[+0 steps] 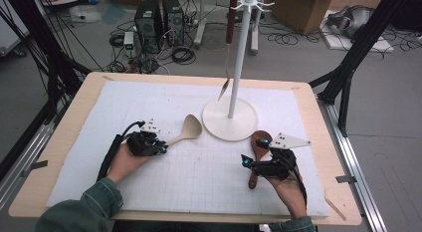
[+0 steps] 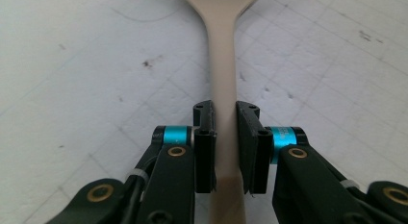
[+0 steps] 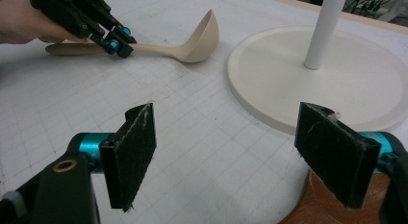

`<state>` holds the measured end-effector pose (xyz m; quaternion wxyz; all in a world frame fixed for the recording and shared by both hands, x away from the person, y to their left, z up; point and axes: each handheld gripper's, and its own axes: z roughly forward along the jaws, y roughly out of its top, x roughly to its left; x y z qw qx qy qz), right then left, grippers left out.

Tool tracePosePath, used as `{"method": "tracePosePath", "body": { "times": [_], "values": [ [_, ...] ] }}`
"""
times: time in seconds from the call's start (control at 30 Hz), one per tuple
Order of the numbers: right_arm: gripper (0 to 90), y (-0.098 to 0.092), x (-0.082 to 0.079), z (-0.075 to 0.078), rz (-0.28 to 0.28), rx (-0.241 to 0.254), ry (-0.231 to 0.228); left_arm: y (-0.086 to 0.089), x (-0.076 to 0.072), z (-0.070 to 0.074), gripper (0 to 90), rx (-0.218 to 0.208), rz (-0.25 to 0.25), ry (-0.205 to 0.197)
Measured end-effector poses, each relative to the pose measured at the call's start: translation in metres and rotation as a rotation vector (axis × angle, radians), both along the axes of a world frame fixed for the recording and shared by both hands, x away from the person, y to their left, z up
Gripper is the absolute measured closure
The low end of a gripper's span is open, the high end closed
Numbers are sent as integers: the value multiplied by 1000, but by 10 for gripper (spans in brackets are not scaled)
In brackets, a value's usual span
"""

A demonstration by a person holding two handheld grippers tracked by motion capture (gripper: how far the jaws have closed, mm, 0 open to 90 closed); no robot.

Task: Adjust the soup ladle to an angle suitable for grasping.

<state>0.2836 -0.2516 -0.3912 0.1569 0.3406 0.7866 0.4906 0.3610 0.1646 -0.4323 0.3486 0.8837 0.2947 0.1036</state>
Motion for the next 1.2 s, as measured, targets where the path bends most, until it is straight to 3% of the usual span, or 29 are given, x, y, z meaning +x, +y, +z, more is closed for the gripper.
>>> {"method": "tracePosePath", "body": {
  "times": [0.23, 0.63, 0.87, 1.2],
  "values": [
    [217, -2, -1, 1, -5, 4, -7, -11, -11, 4, 780, -28, -113, -30],
    [217, -1, -2, 4, 1, 4, -17, -42, -28, 8, 779, -15, -303, -29],
    [217, -2, -2, 4, 5, 5, -23, -56, -34, 5, 779, -3, -382, -15],
    [217, 1, -2, 3, 17, 0, -14, -60, -35, -1, 778, -1, -415, 10]
  ]
}}
